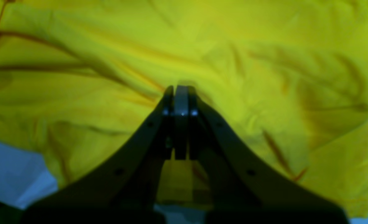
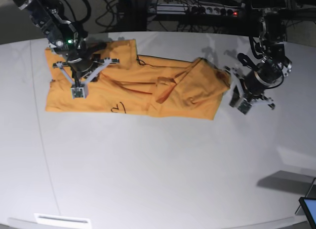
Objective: Fold the T-shirt properly
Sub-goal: 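Lower both grippers onto the folded shirt's two ends to flatten it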
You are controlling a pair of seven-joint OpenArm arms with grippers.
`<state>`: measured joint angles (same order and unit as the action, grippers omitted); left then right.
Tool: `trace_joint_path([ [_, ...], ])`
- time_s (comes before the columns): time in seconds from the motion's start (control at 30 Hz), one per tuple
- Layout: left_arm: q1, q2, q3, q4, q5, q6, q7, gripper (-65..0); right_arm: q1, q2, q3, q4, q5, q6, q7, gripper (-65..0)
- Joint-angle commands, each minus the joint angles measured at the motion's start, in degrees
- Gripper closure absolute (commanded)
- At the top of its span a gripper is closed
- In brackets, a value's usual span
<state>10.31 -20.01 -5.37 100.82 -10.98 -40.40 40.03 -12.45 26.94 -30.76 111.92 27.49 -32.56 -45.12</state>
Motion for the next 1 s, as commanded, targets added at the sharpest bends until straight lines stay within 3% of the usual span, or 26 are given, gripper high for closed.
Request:
trace_joint_path([
  [0.0,-0.68,-0.78,0.49,0.86,-0.84,0.4,-1.39,0.0,0.45,0.45,0.3,0.57,-0.36,0.16,0.95,0.0],
  [0.3,-0.85,-0.34,4.44,2.0,-0.84,0.4,-1.22,0.0,0.45,0.45,0.3,-0.93,-0.36,0.16,1.04,0.0],
  [0.6,-1.82,-0.34,4.44,-6.79,-0.84,0.4,-1.13,0.0,0.54,-0.96,0.21,-4.01,-0.36,0.34,0.95,0.0],
  [0.8,-3.76,-0.87,4.44,-12.95,-0.67,0.4,-1.39,0.0,3.26,-1.84,-4.18,-7.0,-0.63,0.34,1.3,0.0],
  [0.97,-3.84,-1.04,3.74,-12.95,6.54,0.4,-1.48,0.0,6.95,-1.84,-6.91,-9.63,-0.63,0.25,1.39,0.0],
])
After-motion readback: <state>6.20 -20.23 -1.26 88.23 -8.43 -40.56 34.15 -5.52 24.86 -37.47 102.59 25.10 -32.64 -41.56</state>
